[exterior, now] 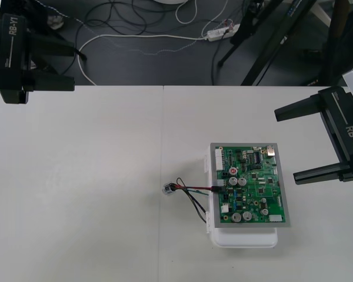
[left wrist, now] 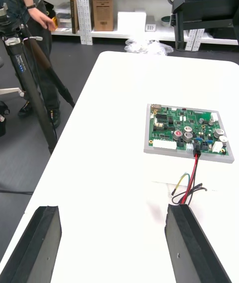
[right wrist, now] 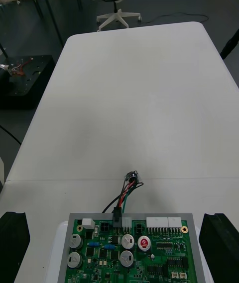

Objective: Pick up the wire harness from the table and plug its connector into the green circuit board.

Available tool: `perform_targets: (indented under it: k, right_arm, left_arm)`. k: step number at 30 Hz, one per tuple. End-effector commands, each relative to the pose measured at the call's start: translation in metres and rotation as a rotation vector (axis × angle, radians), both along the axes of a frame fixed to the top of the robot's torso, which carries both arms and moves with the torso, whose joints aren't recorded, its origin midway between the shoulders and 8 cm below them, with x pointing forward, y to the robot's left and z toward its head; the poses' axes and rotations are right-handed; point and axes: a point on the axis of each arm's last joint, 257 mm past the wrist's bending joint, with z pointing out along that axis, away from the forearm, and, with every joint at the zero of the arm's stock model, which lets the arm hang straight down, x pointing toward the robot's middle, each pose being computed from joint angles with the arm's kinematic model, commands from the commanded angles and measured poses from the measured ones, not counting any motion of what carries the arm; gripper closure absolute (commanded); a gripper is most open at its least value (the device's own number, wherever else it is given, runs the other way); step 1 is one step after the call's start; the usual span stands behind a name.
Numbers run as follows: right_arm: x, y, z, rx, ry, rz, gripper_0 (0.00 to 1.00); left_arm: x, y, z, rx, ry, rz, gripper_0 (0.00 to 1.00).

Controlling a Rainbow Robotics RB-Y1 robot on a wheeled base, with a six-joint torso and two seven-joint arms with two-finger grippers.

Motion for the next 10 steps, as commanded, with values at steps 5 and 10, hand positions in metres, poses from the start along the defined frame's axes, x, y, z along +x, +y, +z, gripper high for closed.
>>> perform_targets:
  k: [5,10]
  right_arm:
    - [0.0044,-0.0056,0.0078,0.006,-0.020,-0.024,0.00]
    - [0.0044,-0.0056,0.0078,0.006,-0.020,-0.024,0.00]
  left_arm:
    - [-0.0098,-0.0085,0.0187,0.021,-0.073,-0.054,0.39]
    - [-0.0098,-0.0085,0.0187,0.021,-0.073,-0.054,0.39]
